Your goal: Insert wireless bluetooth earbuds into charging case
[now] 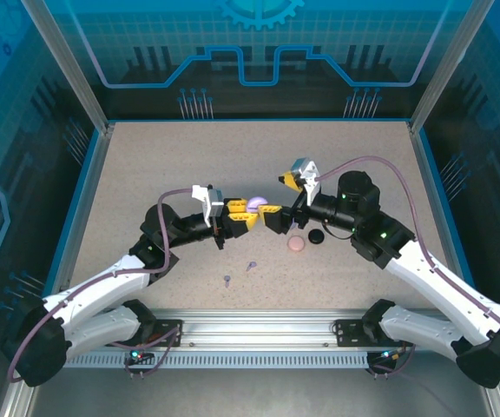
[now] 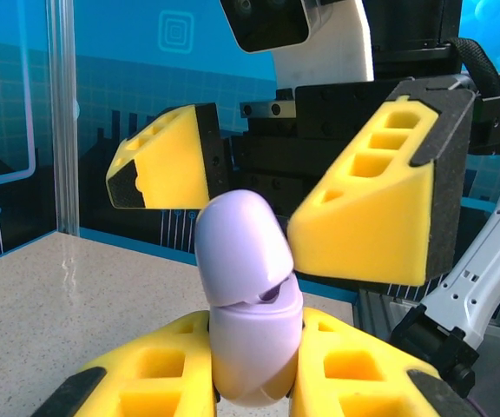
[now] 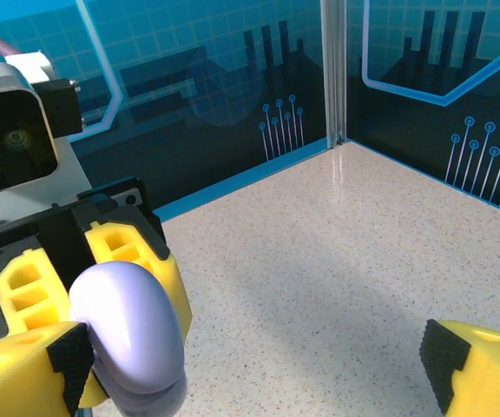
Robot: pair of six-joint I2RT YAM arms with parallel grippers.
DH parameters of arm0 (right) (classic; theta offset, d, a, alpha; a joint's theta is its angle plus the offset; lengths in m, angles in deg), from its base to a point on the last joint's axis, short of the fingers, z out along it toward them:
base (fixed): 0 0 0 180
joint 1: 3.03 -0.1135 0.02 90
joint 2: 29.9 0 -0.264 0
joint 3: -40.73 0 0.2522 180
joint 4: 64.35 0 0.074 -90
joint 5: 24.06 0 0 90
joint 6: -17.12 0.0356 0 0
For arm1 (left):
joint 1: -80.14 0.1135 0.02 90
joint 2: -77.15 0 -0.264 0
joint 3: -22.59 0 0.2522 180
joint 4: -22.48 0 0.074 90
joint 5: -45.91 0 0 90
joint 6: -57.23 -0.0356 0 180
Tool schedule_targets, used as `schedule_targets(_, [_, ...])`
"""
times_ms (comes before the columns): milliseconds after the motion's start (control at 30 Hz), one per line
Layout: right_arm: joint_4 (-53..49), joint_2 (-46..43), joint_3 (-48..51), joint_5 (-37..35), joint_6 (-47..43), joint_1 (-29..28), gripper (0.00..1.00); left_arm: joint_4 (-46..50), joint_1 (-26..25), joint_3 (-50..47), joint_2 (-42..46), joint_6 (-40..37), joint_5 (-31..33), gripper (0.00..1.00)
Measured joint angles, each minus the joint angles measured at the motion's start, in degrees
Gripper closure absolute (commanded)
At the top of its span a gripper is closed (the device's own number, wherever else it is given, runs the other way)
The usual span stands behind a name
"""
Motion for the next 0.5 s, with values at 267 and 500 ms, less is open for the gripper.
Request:
schedule_targets(267, [-0.81,1.16,-1.6,-0.5,-0.22,0.92,0.0,0.0,-0.02,-0.63,0.02,-0.96,-0.68,0.98])
schedule_targets(500, [-0.81,1.29,-2.34,0.09,-0.2,0.96,0.0,0.02,-0.02,-0.94,0.02,-1.29,-0.63,0.99])
